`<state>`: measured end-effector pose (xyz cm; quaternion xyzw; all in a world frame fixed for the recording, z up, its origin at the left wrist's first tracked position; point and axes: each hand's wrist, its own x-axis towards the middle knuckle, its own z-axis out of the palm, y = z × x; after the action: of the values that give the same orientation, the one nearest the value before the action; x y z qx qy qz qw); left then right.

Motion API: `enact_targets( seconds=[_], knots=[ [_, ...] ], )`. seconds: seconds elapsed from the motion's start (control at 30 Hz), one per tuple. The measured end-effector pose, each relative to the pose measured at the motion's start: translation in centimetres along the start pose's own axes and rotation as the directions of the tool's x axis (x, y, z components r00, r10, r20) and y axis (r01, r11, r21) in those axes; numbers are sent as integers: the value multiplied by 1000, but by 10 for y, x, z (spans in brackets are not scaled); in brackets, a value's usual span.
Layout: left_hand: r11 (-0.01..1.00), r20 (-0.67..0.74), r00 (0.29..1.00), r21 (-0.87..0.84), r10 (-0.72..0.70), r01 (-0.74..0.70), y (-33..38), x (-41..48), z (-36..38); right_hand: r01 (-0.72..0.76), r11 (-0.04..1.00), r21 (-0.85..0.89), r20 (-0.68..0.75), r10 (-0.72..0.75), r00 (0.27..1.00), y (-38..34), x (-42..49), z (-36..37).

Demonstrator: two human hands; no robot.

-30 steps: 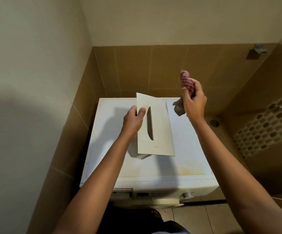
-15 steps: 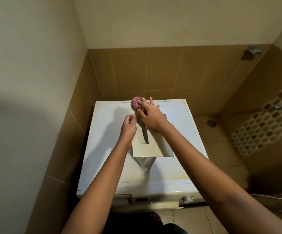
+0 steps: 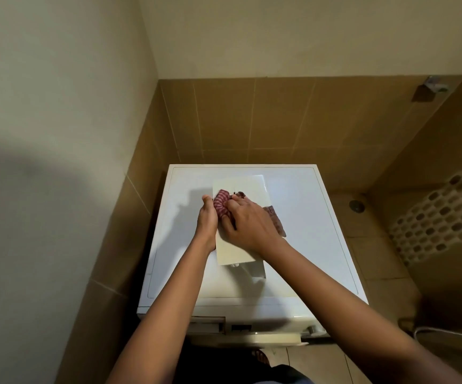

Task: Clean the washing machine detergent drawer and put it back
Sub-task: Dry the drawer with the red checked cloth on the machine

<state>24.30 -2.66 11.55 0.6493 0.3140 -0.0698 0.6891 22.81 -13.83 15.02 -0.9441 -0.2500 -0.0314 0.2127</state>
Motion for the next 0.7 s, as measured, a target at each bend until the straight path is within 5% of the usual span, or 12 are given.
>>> enact_targets(
  seconds=[0.2,0.53,0.7],
  knots=[
    [997,57,998,-67,-30,34,-3,-1,0,-63,995,-78,60,68,996,-7,8,6],
    [990,153,981,-53,-122,131,11,6,-8,83,996,-26,19,-83,996,-6,-11,-3],
    [974,187,956,28,-227,226,24,8,-13,285,957,55,69,-288,955,-6,-30,-12]
  ],
)
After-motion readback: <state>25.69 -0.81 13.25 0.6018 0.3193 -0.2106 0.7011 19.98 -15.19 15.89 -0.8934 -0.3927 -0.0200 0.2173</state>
